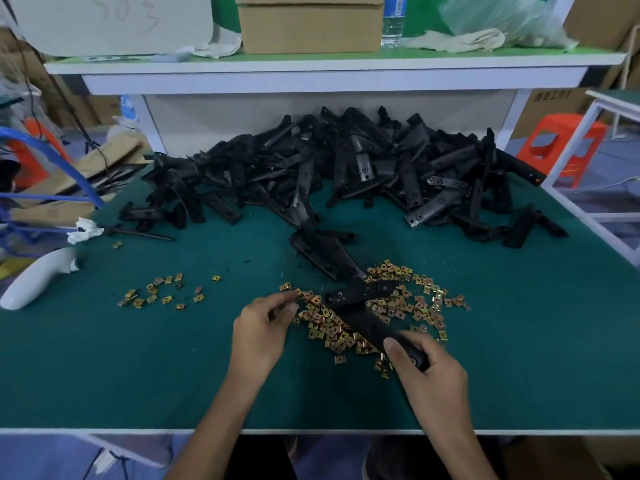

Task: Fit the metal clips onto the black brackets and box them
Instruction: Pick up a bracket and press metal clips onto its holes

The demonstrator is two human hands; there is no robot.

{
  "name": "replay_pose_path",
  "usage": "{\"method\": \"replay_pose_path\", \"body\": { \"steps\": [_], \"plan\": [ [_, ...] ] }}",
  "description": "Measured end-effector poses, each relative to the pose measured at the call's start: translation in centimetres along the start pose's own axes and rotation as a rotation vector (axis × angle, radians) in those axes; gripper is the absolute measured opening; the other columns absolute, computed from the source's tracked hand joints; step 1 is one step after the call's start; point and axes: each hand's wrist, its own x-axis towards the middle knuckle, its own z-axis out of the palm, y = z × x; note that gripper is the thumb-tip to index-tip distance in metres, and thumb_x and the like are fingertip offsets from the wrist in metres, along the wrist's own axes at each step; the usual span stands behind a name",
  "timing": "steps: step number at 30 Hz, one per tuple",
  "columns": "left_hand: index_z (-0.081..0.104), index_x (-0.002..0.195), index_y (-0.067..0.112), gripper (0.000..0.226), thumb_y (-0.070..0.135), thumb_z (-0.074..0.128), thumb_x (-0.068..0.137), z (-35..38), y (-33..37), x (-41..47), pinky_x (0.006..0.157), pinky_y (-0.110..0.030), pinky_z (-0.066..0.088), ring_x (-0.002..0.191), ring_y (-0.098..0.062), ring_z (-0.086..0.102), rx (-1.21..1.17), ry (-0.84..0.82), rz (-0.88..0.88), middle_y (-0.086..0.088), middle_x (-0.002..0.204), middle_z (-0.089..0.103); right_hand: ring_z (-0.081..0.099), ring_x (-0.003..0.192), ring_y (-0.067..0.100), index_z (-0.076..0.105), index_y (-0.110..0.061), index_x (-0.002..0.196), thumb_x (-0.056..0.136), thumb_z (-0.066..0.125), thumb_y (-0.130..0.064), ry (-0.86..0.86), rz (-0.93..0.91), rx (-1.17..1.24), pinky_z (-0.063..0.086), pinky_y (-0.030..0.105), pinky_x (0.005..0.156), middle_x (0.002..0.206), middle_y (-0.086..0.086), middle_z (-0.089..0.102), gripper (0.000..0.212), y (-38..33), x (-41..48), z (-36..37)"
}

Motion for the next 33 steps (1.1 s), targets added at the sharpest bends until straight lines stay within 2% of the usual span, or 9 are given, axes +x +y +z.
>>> {"method": "replay_pose_path", "body": {
  "steps": [2, 7, 11, 14, 18, 23, 27, 30, 33],
  "plan": [
    [0.075, 0.108, 0.036, 0.02, 0.025, 0.076, 0.091, 0.0, 0.1, 0.1, 0.074, -0.009, 0.049, 0.082, 0.008, 0.067, -0.099, -0.005, -0.055, 0.014, 0.085, 0.074, 0.064, 0.077, -0.001, 0.071, -0.039, 0.088, 0.086, 0.074, -0.044, 0.017, -0.015, -0.009, 0.045, 0.012, 0.061, 0.081, -0.021, 0.07, 0.006, 0.2, -0.1, 0.1],
    [0.075, 0.09, 0.03, 0.008, 0.022, 0.076, 0.09, 0.2, 0.4, 0.5, 0.07, -0.022, 0.053, 0.074, -0.006, 0.069, -0.187, -0.052, -0.092, 0.011, 0.081, 0.075, 0.063, 0.072, 0.002, 0.071, -0.041, 0.086, 0.084, 0.074, -0.046, 0.027, -0.046, -0.024, 0.043, 0.012, 0.057, 0.076, -0.018, 0.069, 0.007, 0.4, -0.2, 0.1],
    [0.078, 0.088, 0.029, 0.009, 0.02, 0.08, 0.086, 0.1, 0.9, 0.9, 0.07, -0.018, 0.052, 0.071, -0.002, 0.062, -0.302, -0.017, -0.126, 0.01, 0.079, 0.071, 0.064, 0.075, 0.0, 0.07, -0.043, 0.087, 0.082, 0.072, -0.052, 0.03, -0.054, -0.025, 0.044, 0.011, 0.059, 0.079, -0.021, 0.07, 0.011, 0.5, -0.2, 0.2],
    [0.076, 0.095, 0.019, 0.009, 0.012, 0.075, 0.089, 0.0, 1.8, 0.9, 0.07, -0.02, 0.054, 0.069, -0.006, 0.062, -0.525, -0.077, -0.205, 0.006, 0.075, 0.071, 0.065, 0.075, 0.001, 0.071, -0.042, 0.089, 0.078, 0.067, -0.059, 0.04, -0.07, -0.013, 0.044, 0.011, 0.059, 0.079, -0.02, 0.07, 0.02, 0.5, -0.2, 0.2],
    [0.07, 0.104, 0.005, 0.015, -0.004, 0.066, 0.092, -0.2, 3.1, 0.8, 0.075, -0.021, 0.059, 0.082, -0.014, 0.073, -0.766, -0.156, -0.257, -0.008, 0.089, 0.078, 0.065, 0.076, 0.001, 0.071, -0.042, 0.089, 0.077, 0.069, -0.058, 0.046, -0.073, -0.006, 0.046, 0.014, 0.061, 0.079, -0.019, 0.071, 0.021, 0.5, -0.3, 0.2],
    [0.07, 0.108, 0.009, 0.021, 0.006, 0.076, 0.088, -0.6, 3.7, 1.2, 0.074, -0.021, 0.059, 0.086, -0.022, 0.076, -0.611, -0.181, -0.202, -0.014, 0.09, 0.078, 0.065, 0.076, -0.002, 0.073, -0.037, 0.091, 0.085, 0.077, -0.039, 0.03, -0.054, -0.024, 0.045, 0.012, 0.06, 0.079, -0.021, 0.071, 0.008, 0.7, -0.3, 0.2],
    [0.073, 0.1, 0.009, 0.014, 0.01, 0.078, 0.087, -1.0, 2.9, 1.3, 0.066, -0.021, 0.059, 0.073, -0.019, 0.074, -0.522, -0.163, -0.21, -0.01, 0.081, 0.077, 0.065, 0.076, -0.001, 0.073, -0.036, 0.09, 0.085, 0.077, -0.038, 0.031, -0.062, -0.033, 0.045, 0.012, 0.06, 0.079, -0.021, 0.07, 0.007, 0.6, -0.3, 0.3],
    [0.075, 0.1, 0.007, 0.011, 0.008, 0.075, 0.089, -1.4, 2.0, 1.2, 0.06, -0.019, 0.056, 0.064, -0.012, 0.068, -0.515, -0.144, -0.261, -0.011, 0.084, 0.078, 0.065, 0.077, -0.002, 0.072, -0.039, 0.091, 0.083, 0.074, -0.047, 0.04, -0.069, -0.035, 0.045, 0.012, 0.06, 0.079, -0.023, 0.07, 0.012, 0.4, -0.3, 0.3],
    [0.072, 0.108, -0.001, 0.018, -0.005, 0.068, 0.091, -1.9, 0.8, 1.0, 0.074, -0.021, 0.061, 0.085, -0.019, 0.073, -0.642, -0.114, -0.373, -0.019, 0.099, 0.076, 0.065, 0.077, -0.003, 0.07, -0.041, 0.091, 0.079, 0.07, -0.056, 0.056, -0.09, -0.038, 0.043, 0.009, 0.06, 0.08, -0.026, 0.069, 0.019, 0.3, -0.4, 0.3]
  ]
}}
